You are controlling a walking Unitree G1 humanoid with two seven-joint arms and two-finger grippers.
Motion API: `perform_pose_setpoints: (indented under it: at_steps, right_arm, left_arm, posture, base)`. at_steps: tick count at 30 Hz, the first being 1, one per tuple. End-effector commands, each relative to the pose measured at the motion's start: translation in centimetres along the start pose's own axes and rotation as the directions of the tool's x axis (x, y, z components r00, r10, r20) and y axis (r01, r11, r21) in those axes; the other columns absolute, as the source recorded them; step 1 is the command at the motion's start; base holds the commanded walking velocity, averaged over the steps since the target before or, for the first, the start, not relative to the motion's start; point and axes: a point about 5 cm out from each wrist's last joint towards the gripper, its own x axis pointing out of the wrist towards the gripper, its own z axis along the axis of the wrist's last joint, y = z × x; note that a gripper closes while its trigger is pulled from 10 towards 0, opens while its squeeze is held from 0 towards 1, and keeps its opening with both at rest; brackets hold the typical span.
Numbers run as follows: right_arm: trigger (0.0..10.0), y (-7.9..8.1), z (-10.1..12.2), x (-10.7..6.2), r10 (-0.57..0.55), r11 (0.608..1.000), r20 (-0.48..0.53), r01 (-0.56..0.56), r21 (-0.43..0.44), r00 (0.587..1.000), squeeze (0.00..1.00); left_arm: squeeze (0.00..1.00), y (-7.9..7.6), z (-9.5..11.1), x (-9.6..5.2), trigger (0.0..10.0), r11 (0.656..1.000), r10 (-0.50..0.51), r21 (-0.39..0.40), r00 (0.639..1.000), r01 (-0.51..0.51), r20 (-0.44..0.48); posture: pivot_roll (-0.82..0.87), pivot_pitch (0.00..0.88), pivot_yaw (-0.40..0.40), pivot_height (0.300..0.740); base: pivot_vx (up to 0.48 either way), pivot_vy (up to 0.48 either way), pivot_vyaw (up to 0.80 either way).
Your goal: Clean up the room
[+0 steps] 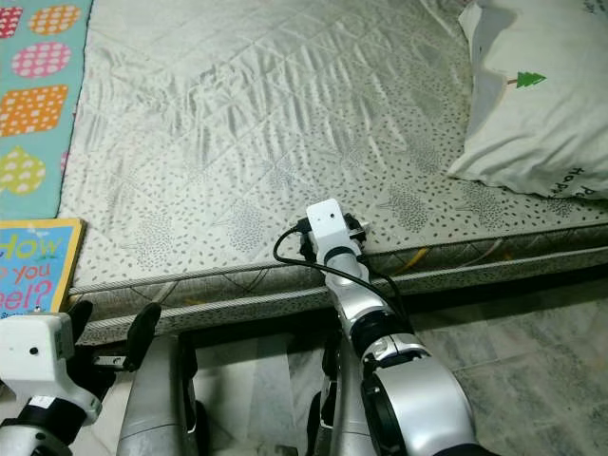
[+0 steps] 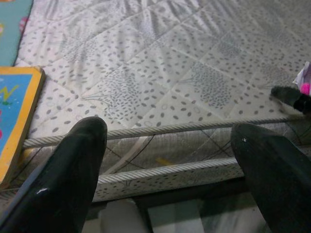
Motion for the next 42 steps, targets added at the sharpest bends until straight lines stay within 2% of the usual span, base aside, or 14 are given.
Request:
perform_pose_setpoints:
  at_steps: [1,5,6,7,24,33,42]
  right_arm:
    - [10.0,-0.4,-0.4,0.0,-0.025,0.999,-0.031,0.024,-0.022,0.999,0.0]
    - [10.0,-0.8,-0.3,0.1,-0.047,0.998,-0.042,0.046,-0.036,0.998,0.0]
    - [4.2,-0.9,-0.3,0.2,-0.049,0.998,-0.048,0.048,-0.034,0.998,0.0]
    - [0.0,-1.1,-0.3,0.2,-0.054,0.998,-0.053,0.052,-0.033,0.997,0.0]
    - [0.0,-1.6,-0.2,0.3,-0.053,0.999,-0.051,0.053,-0.008,0.997,0.0]
    - [0.0,-1.8,0.7,0.5,-0.046,0.999,-0.029,0.046,0.004,0.999,0.0]
    - [0.0,-1.9,1.2,0.6,-0.035,0.999,-0.015,0.035,0.013,0.999,0.0]
  left_arm:
    - [0.0,-0.4,0.4,-0.3,10.0,1.0,-0.001,-0.008,1.0,0.001,0.003]
    - [0.0,-0.6,0.4,-0.3,10.0,1.0,-0.005,-0.013,1.0,0.005,0.0]
    - [0.0,-0.6,0.4,-0.3,10.0,1.0,-0.007,-0.013,1.0,0.007,-0.002]
    - [0.0,-0.6,0.3,-0.4,10.0,1.0,-0.008,-0.012,1.0,0.008,-0.006]
    - [0.0,-0.1,0.3,0.6,10.0,1.0,0.006,-0.005,1.0,-0.006,0.002]
    - [0.0,-0.9,0.0,2.1,10.0,0.987,-0.139,-0.075,0.99,0.14,0.011]
    - [0.0,-1.0,-0.5,3.1,10.0,0.985,-0.157,-0.064,0.987,0.158,0.018]
  posture:
    - [0.24,0.324,-0.061,0.549]
    - [0.25,0.32,-0.061,0.549]
    - [0.25,0.321,-0.061,0.549]
    - [0.25,0.324,-0.06,0.549]
    - [0.24,0.28,-0.07,0.549]
    - [0.24,0.223,-0.075,0.549]
    - [0.23,0.169,-0.079,0.549]
  base:
    - [0.0,0.0,0.0]
    - [0.0,0.0,0.0]
    - [0.0,0.0,0.0]
    - [0.0,0.0,0.0]
    - [0.0,0.0,0.0]
    - [0.0,0.0,0.0]
    - [0.0,0.0,0.0]
